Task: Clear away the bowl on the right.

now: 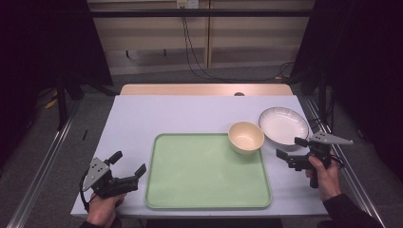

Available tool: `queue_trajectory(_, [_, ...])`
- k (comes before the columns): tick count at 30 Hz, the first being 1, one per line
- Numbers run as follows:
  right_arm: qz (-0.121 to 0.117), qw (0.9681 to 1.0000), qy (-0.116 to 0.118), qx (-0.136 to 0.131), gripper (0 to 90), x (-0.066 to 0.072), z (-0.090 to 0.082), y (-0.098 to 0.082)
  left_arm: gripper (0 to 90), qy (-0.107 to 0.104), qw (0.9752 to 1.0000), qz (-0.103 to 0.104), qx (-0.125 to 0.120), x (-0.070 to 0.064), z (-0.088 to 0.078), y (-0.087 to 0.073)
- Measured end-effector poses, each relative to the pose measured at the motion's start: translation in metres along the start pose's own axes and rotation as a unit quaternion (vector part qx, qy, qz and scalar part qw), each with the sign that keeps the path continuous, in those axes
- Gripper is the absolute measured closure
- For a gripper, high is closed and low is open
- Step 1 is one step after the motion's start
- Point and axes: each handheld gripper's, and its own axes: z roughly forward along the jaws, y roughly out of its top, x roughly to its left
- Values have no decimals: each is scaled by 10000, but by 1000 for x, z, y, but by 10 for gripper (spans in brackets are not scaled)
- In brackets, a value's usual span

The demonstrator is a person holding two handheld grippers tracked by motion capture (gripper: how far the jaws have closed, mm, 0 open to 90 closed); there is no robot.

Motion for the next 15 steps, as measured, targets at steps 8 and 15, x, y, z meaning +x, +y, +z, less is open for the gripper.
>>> queue_trajectory(8, [16,10000,14,-85,24,7,-11,-9,3,3,10000,-22,-28,0,-1,0])
queue_trajectory(15, [28,10000,65,-63,24,13,-18,-17,3,50,10000,-27,-7,0,-2,-1])
